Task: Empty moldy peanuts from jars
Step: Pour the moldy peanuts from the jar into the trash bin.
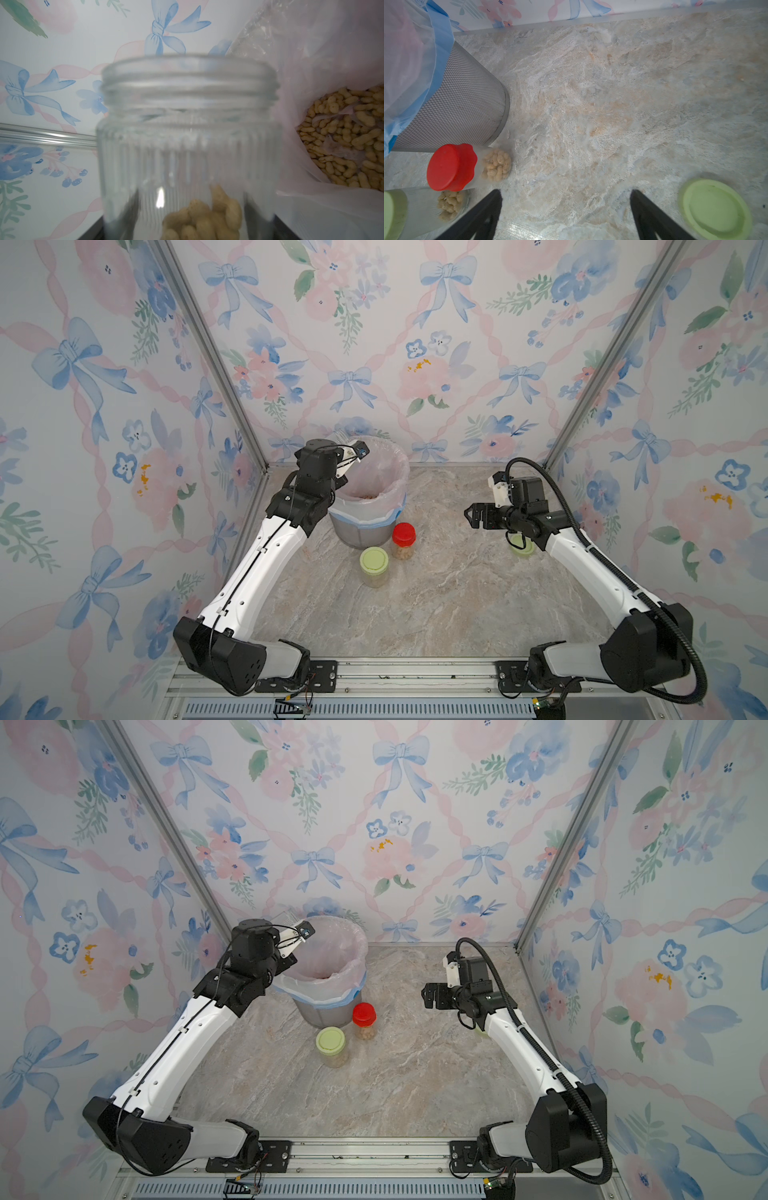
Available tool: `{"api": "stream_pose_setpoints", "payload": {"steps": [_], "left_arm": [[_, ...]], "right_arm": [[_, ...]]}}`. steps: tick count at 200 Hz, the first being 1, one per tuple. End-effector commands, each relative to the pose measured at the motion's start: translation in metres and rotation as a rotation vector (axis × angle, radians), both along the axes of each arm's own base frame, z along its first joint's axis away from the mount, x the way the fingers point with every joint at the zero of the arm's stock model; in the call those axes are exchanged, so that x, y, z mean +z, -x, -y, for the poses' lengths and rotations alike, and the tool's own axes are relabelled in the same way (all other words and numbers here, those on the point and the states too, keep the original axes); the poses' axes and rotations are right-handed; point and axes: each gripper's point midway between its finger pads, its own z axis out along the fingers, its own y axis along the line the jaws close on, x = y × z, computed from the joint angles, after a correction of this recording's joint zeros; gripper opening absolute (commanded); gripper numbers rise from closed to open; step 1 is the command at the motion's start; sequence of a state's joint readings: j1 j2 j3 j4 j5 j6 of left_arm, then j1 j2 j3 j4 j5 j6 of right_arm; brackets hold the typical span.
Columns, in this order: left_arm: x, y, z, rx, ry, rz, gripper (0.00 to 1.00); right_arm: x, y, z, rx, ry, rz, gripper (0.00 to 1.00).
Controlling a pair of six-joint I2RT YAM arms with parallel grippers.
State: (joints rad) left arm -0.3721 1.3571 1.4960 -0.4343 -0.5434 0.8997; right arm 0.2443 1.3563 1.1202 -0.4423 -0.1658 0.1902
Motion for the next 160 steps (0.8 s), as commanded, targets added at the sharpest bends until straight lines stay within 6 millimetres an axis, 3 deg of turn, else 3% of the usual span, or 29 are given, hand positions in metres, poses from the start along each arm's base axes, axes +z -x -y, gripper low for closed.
{"api": "stream_pose_setpoints", "payload": {"steps": [1,58,106,160], "left_arm": [[0.016,0.005,-0.017,0.065,-0.088,0.039,0.03],[0.021,0.000,-0.025,0.109,-0.193,0.020,0.02],[0.005,0.002,-0.032,0.133,-0.294,-0.036,0.02],[0.014,0.003,-0.034,0.133,-0.354,-0.039,0.01]], "right_arm": [[0.000,0.000,-0.009,0.032,-0.007,0.018,0.98],[0.000,0.003,-0.008,0.036,0.009,0.036,0.98],[-0.001,0.002,-0.007,0.038,0.011,0.041,0.98],[-0.005,0.001,-0.008,0.041,0.010,0.033,0.97]]}}
